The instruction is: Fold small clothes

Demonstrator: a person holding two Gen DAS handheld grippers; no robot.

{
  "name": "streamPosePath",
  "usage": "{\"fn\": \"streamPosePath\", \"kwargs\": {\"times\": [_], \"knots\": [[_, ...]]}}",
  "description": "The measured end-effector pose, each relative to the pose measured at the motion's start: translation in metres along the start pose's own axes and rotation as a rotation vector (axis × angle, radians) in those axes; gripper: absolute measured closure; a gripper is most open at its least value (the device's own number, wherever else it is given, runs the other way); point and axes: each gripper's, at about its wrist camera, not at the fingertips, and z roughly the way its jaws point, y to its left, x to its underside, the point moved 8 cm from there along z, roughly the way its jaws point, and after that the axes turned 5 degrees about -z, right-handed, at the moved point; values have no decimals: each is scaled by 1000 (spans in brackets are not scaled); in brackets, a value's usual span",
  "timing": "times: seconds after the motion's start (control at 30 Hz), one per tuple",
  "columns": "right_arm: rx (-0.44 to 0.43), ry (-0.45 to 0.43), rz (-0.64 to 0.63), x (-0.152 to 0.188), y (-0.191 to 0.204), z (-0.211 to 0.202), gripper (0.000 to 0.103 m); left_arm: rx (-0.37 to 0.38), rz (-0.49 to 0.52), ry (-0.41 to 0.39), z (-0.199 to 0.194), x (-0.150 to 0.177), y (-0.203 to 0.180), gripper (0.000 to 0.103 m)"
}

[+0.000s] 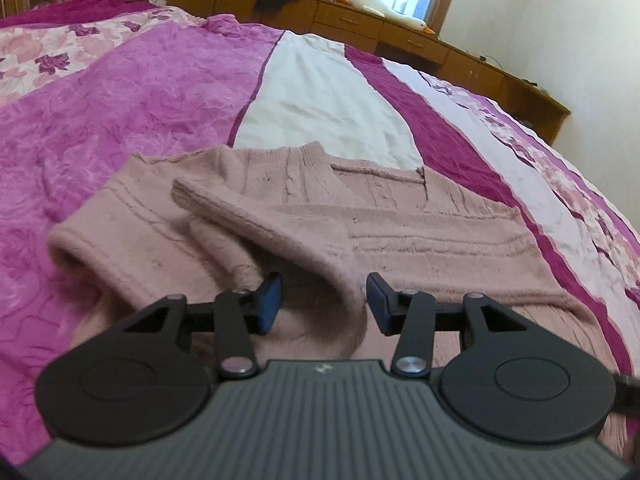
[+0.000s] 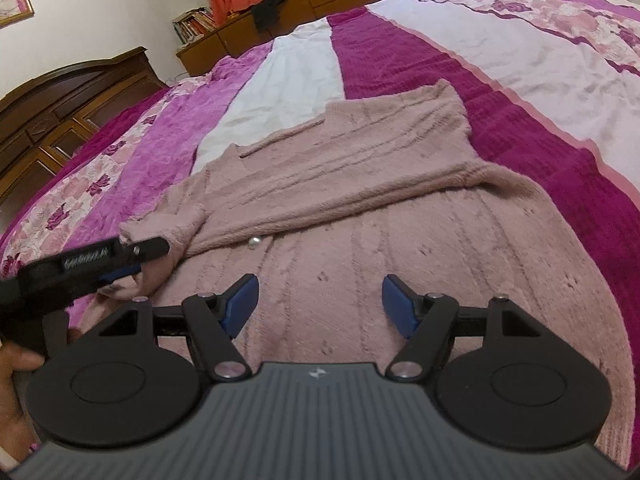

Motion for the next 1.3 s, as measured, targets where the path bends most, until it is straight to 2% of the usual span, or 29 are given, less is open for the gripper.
{"fn": "streamPosePath", "kwargs": {"times": [0.13, 0.4, 0.6, 0.93, 1.13, 1.17, 1.3], "knots": [[-51, 14, -5, -12, 15, 5, 28, -22, 9, -6, -19, -3, 8, 55], [-167, 83, -31, -32, 60, 26, 28, -146, 13, -13, -48, -8, 44, 55], [-203, 136, -44, -44, 88, 54, 28, -202, -41, 2, -52, -5, 72, 55], [-239, 255, 28, -50, 121, 118, 28, -228, -63, 17, -54, 1, 91, 55], [-217, 291, -51, -51, 140, 142, 31, -249, -63, 6, -57, 0, 103, 55], [-211, 293, -63, -52, 142, 144, 34, -255, -68, 6, -56, 0, 105, 55], [-180, 317, -71, -52, 143, 147, 37, -274, -70, 11, -48, -4, 111, 55]]}}
